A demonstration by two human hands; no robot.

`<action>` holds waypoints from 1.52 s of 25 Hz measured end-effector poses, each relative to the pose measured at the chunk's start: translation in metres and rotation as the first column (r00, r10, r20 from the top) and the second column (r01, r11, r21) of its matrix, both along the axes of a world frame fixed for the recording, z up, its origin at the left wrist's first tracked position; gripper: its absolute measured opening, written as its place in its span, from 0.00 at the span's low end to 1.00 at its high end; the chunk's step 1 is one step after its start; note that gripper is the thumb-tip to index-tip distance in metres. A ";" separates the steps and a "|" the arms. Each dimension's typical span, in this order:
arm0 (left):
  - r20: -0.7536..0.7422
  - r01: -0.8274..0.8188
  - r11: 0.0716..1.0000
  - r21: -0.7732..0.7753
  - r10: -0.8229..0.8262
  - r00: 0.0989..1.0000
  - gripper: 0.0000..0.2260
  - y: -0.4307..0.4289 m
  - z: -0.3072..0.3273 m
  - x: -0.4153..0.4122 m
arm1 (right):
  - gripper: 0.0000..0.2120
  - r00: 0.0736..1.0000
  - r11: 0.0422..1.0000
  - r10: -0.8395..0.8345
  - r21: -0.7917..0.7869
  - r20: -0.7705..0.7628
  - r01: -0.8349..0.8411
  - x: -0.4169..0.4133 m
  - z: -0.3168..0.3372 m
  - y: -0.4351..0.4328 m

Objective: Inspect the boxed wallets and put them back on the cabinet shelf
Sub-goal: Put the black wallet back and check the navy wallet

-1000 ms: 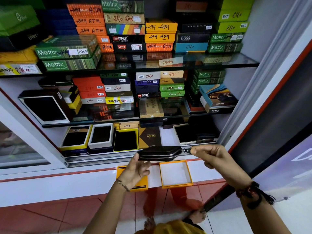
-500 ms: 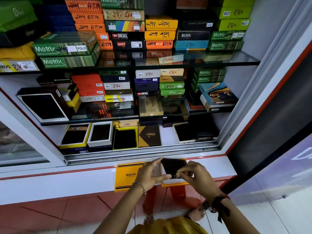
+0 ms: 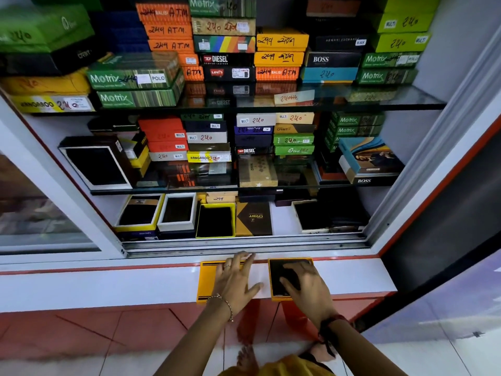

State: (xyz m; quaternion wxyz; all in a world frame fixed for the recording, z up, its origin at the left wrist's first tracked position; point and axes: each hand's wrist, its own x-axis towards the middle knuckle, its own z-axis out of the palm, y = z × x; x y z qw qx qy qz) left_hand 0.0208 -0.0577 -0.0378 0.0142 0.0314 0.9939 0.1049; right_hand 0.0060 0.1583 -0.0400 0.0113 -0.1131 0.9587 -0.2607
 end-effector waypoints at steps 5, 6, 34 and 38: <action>0.077 -0.466 0.872 0.151 0.460 0.885 0.25 -0.050 0.002 0.016 | 0.22 0.981 0.982 0.121 -0.160 0.153 -0.096 -0.004 0.015 -0.055; 0.169 -0.559 0.813 0.161 0.535 0.827 0.25 -0.058 0.001 0.018 | 0.24 0.970 0.979 0.148 -0.166 0.193 -0.117 -0.003 0.017 -0.067; 0.471 -0.483 -0.127 0.866 0.531 0.705 0.06 -0.090 -0.012 0.049 | 0.10 0.715 0.421 0.102 -0.681 0.692 0.599 0.018 0.007 -0.086; 0.173 -0.505 0.428 0.750 0.609 0.774 0.10 -0.076 -0.017 0.045 | 0.11 0.776 0.654 -0.009 -0.583 0.631 0.482 0.023 -0.005 -0.094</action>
